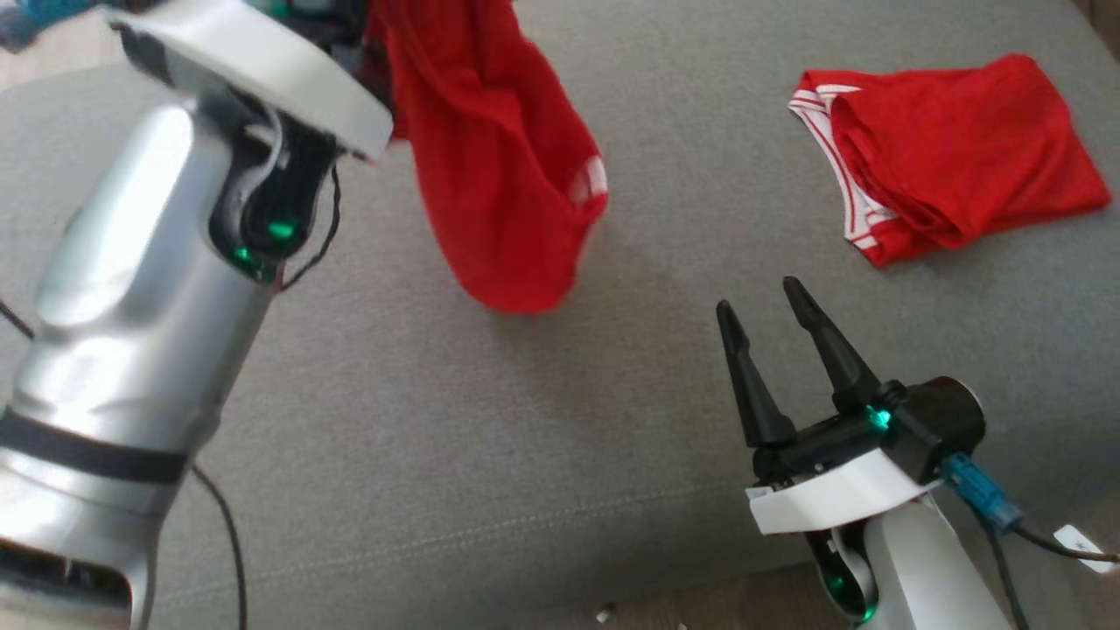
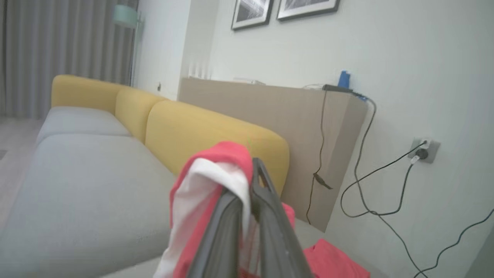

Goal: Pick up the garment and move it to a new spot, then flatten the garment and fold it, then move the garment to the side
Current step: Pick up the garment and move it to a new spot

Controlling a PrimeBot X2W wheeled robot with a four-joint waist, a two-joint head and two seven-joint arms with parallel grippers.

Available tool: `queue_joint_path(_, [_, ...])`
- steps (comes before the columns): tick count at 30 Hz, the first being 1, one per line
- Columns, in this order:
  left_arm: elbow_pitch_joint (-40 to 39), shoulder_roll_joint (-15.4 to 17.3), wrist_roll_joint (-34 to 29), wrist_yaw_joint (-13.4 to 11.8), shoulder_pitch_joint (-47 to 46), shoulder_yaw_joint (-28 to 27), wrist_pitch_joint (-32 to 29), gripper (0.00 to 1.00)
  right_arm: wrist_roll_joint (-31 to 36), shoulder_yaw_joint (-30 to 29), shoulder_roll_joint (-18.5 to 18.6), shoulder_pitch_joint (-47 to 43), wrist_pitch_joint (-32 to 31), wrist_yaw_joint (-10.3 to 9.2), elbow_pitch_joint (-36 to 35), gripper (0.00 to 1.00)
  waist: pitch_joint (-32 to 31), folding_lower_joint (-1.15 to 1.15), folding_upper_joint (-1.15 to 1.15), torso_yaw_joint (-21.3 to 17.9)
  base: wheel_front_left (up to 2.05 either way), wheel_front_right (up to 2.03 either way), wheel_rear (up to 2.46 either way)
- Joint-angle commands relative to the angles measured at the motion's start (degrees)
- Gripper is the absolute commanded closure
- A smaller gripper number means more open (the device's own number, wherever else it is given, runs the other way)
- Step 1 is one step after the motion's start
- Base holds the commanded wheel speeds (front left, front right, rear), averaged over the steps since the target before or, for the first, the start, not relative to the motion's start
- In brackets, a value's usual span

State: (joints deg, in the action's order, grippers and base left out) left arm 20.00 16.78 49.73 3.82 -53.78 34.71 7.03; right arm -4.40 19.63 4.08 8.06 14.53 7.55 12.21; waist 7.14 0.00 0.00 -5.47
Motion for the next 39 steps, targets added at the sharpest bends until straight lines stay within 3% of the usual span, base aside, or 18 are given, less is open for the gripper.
queue_joint_path(1, [-0.34,2.73,-0.26,-0.60,-0.08,-1.74,-0.24,1.00,-0.78,1.63,-1.04,0.48,0.47,-0.06,-1.79,0.00,0.81,0.00,0.00,-0.77,0.00,0.00,0.00])
queue_joint_path(10, [6.58,9.05,-3.01,-2.50,12.83,-0.88,4.71,1.00,-0.75,1.45,-1.18,-0.20,0.47,-0.06,-0.92,0.00,1.38,0.00,0.00,-0.29,0.00,0.00,0.00])
queue_joint_path(11, [7.60,9.07,-3.07,-2.85,13.83,-1.06,5.28,0.77,-0.48,1.52,-1.18,-0.33,0.47,-0.06,-0.71,0.00,1.04,0.00,0.00,0.12,0.00,0.00,0.00])
queue_joint_path(12, [8.52,9.07,-3.26,-3.41,14.70,-1.39,5.91,0.00,-0.30,1.52,-1.19,-0.47,0.47,-0.06,-0.53,0.00,0.64,0.00,0.00,0.54,0.00,0.00,0.00])
queue_joint_path(17, [8.95,7.94,-6.17,-6.88,19.08,-3.58,7.81,0.00,0.00,0.24,-1.19,-1.39,0.47,-0.06,0.51,0.00,-1.63,0.00,0.00,3.20,0.00,0.00,0.00])
queue_joint_path(21, [-0.40,5.20,-13.54,-12.92,26.23,-11.04,7.94,0.00,0.22,-1.65,-1.20,-2.53,0.47,-0.06,1.36,0.00,-3.67,0.00,0.00,5.57,0.00,0.00,0.00])
queue_joint_path(25, [-9.42,1.63,-22.66,-15.89,36.74,-15.19,7.95,0.00,0.55,-2.37,-1.20,-3.86,0.47,-0.06,1.30,0.00,-5.48,0.00,0.00,7.50,0.00,0.00,0.00])
queue_joint_path(29, [-10.96,-2.27,-25.10,-16.31,46.02,-17.00,7.96,0.00,0.31,-2.38,-1.20,-5.29,0.47,-0.06,1.51,0.00,-7.02,0.00,0.00,8.85,0.00,0.00,0.00])
queue_joint_path(39, [-10.82,-4.63,-27.91,-16.98,57.69,-20.12,7.97,0.00,-0.47,-2.90,-1.20,-6.31,0.47,-0.06,1.48,0.00,-8.89,0.00,0.00,8.98,0.00,0.00,0.00])
